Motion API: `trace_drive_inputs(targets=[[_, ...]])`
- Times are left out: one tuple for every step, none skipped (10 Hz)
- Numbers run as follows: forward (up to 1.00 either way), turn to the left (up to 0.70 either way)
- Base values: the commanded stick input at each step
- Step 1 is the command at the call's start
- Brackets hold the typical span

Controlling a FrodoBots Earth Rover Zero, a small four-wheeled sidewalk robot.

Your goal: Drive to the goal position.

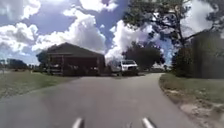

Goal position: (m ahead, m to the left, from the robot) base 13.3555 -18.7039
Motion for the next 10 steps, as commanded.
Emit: trace_drive_inputs(targets=[[0.70, 0.00], [0.70, 0.00], [0.70, -0.26], [0.70, -0.35], [0.70, -0.35], [0.70, -0.35], [0.70, -0.35], [0.70, -0.35], [0.70, -0.08], [0.70, 0.00]])
